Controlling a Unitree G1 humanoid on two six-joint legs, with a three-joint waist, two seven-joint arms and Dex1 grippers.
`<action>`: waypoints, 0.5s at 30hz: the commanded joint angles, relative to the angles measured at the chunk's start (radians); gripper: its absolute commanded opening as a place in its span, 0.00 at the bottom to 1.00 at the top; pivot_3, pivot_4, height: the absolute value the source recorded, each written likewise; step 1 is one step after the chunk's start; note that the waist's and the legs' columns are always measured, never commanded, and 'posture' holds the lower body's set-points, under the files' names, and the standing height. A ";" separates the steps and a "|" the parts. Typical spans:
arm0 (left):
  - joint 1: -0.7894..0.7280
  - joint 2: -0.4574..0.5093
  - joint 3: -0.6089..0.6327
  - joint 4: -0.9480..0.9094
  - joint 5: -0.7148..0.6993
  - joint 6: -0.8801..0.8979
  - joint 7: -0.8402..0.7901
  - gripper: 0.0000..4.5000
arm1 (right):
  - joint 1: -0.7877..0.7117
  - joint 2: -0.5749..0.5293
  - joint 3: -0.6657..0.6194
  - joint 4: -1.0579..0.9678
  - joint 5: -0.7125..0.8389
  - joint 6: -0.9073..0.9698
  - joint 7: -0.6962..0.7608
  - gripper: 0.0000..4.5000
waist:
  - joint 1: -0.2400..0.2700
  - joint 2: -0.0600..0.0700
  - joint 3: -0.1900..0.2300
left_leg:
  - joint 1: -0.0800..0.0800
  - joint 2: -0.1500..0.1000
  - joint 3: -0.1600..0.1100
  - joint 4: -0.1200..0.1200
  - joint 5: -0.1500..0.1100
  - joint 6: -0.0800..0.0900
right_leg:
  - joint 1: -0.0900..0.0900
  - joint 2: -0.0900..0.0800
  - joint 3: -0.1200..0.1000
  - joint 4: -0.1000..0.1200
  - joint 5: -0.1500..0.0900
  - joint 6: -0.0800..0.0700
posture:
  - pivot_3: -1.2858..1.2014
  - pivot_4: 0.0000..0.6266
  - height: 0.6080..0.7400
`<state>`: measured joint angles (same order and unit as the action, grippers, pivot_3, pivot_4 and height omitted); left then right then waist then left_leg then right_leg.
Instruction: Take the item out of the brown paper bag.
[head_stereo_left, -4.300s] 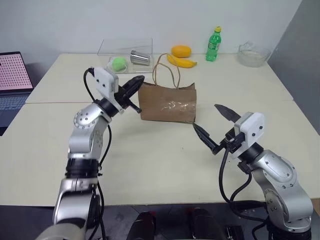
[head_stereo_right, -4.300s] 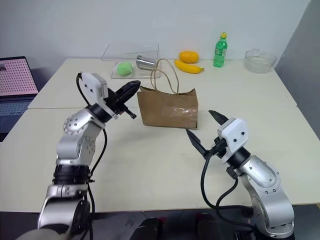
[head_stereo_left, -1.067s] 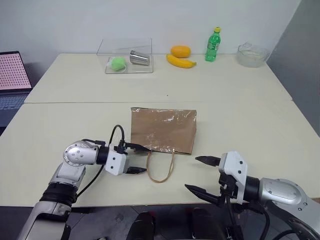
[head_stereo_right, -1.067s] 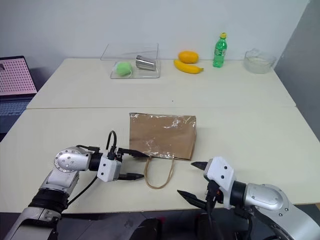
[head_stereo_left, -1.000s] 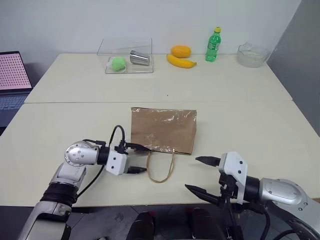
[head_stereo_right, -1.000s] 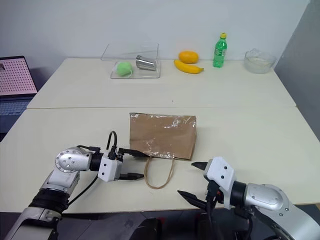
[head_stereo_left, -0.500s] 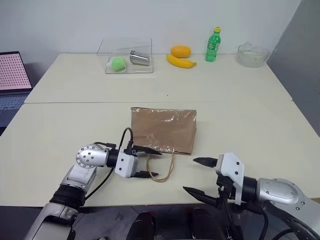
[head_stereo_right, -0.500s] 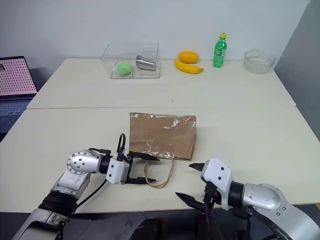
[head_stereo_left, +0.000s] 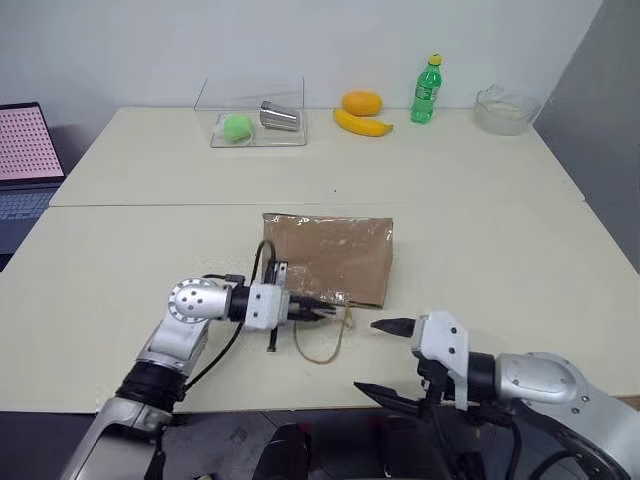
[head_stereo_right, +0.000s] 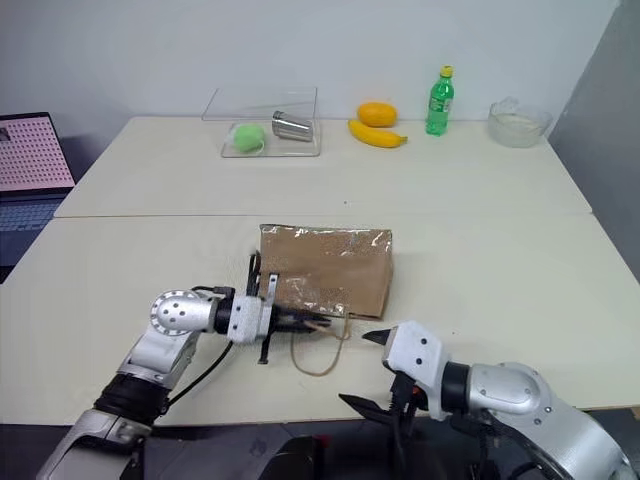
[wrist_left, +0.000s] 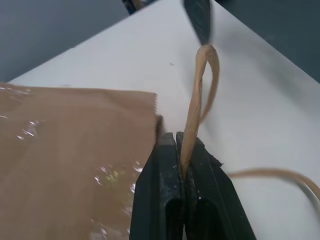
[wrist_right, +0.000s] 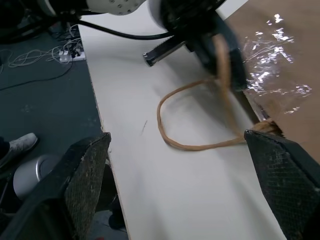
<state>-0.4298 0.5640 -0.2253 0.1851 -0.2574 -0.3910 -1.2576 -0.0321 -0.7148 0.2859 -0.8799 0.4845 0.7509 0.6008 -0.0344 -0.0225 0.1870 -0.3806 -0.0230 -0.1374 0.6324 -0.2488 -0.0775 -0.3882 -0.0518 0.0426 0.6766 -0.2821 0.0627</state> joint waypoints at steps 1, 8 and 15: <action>-0.033 -0.010 0.042 -0.069 -0.026 0.091 0.060 0.01 | -0.036 0.021 0.069 0.033 -0.041 -0.020 0.014 1.00 | 0.000 0.000 0.000 | 0.000 0.000 0.000 0.000 0.000 0.000 | 0.000 0.000 0.000 0.000 0.000 0.000 | 0.52 0.24 1.00; -0.044 -0.025 0.054 -0.106 -0.023 0.169 0.092 0.01 | -0.127 0.112 0.192 0.148 -0.125 -0.010 -0.003 1.00 | 0.000 0.000 0.000 | 0.000 0.000 0.000 0.000 0.000 0.000 | 0.000 0.000 0.000 0.000 0.000 0.000 | 0.52 0.24 1.00; -0.058 -0.047 0.051 -0.091 -0.012 0.158 0.098 0.01 | -0.227 0.271 0.264 0.348 -0.219 -0.027 -0.047 1.00 | 0.000 0.000 0.000 | 0.000 0.000 -0.001 0.000 0.000 0.000 | 0.000 0.000 0.000 0.000 0.000 0.000 | 0.52 0.24 1.00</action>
<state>-0.4693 0.5210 -0.1894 0.1125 -0.2657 -0.2214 -1.1676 -0.2389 -0.4560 0.5398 -0.5578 0.2862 0.7484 0.5593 -0.0341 -0.0225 0.1870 -0.3806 -0.0232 -0.1381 0.6324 -0.2488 -0.0777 -0.3886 -0.0517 0.0424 0.6770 -0.2820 0.0624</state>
